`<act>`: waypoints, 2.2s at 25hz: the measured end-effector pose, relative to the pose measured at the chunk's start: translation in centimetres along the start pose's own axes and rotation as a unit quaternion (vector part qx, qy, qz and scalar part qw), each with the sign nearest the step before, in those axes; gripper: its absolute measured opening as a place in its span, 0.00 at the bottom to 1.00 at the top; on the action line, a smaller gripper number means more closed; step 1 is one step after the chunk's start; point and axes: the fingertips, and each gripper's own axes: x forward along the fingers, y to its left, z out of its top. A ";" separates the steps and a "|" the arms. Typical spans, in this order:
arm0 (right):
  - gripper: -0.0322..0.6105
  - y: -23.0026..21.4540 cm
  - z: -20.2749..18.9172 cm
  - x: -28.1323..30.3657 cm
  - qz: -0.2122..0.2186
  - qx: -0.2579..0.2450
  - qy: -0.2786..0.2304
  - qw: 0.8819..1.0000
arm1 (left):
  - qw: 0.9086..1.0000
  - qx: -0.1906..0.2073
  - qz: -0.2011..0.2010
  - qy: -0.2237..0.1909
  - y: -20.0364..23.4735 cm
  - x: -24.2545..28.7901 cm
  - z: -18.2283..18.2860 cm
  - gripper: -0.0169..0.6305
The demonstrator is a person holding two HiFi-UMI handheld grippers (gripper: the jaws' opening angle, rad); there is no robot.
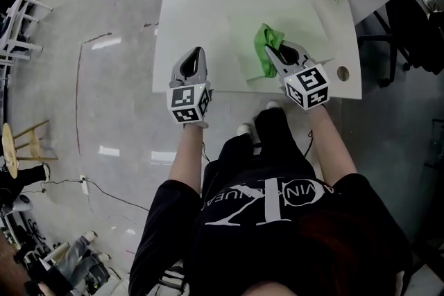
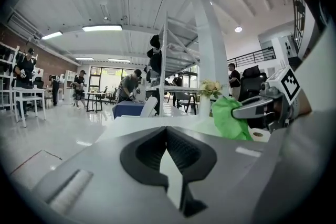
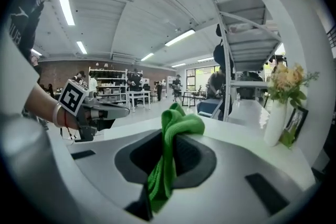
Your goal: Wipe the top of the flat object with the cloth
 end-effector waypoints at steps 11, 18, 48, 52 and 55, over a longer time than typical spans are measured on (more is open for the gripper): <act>0.11 -0.7 -0.4 10.0 0.088 -0.055 0.082 0.991 | 0.999 -0.024 0.041 0.019 1.0 2.8 -0.4 0.05; 0.11 -1.6 -1.3 14.7 0.103 -0.084 0.129 0.983 | 0.997 -0.045 0.029 0.052 0.1 5.0 -3.1 0.05; 0.11 -17.1 -5.7 9.0 -0.023 -0.094 0.219 0.971 | 0.984 -0.130 -0.072 0.101 -5.7 8.3 -6.4 0.16; 0.11 -22.4 -7.1 5.8 -0.079 -0.078 0.239 0.965 | 0.984 -0.124 -0.074 0.104 -5.7 8.5 -6.2 0.16; 0.11 -25.5 -7.9 3.7 -0.113 -0.051 0.248 0.961 | 0.984 -0.123 -0.075 0.105 -5.7 8.5 -6.2 0.16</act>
